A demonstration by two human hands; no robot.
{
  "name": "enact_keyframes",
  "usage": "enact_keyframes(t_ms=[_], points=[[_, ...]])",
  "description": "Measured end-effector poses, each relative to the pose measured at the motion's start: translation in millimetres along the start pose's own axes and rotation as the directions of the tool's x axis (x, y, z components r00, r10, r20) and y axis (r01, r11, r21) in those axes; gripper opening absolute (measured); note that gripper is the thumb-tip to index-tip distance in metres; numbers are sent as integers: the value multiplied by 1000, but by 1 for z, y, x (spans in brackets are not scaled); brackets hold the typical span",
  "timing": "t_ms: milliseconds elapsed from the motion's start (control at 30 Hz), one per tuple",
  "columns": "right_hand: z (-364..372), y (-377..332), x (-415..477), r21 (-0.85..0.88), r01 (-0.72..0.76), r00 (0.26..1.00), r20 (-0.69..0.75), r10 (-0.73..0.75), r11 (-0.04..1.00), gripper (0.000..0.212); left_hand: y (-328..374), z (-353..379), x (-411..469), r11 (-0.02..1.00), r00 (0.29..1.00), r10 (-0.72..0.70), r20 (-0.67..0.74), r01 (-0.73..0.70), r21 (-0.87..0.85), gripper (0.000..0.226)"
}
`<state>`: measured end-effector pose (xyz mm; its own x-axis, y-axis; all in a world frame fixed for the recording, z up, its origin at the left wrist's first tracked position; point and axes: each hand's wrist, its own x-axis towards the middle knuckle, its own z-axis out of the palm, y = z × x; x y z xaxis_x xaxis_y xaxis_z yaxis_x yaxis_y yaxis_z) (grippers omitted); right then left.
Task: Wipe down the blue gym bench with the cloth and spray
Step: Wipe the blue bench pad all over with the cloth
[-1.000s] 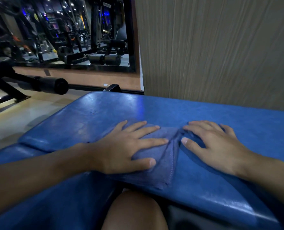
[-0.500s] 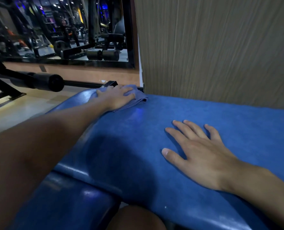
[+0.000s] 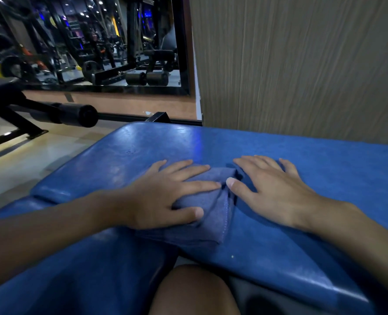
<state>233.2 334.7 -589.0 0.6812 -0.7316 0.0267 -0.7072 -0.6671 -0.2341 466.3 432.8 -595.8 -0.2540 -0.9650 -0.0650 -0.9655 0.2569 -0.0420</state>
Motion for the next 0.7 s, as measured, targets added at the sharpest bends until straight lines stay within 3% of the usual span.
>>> enact_keyframes(t_ms=[100,200,400,500,700], points=[[4,-6,7,-43,5,998,70,-2,999,79,-31,0,32,997,996,-60,-62,57,-41,70],[11,-4,9,-90,20,996,85,-13,996,85,-83,3,74,973,970,-209,-124,194,-122,71],[11,-3,9,-97,22,996,88,-13,995,87,-148,-11,134,801,809,-587,-28,575,-169,58],[13,-3,11,-92,22,995,95,-13,996,89,-142,-9,131,810,814,-580,-28,572,-128,59],[12,-3,9,-67,26,998,65,-21,997,80,-61,-4,56,934,934,-356,-26,354,-55,72]])
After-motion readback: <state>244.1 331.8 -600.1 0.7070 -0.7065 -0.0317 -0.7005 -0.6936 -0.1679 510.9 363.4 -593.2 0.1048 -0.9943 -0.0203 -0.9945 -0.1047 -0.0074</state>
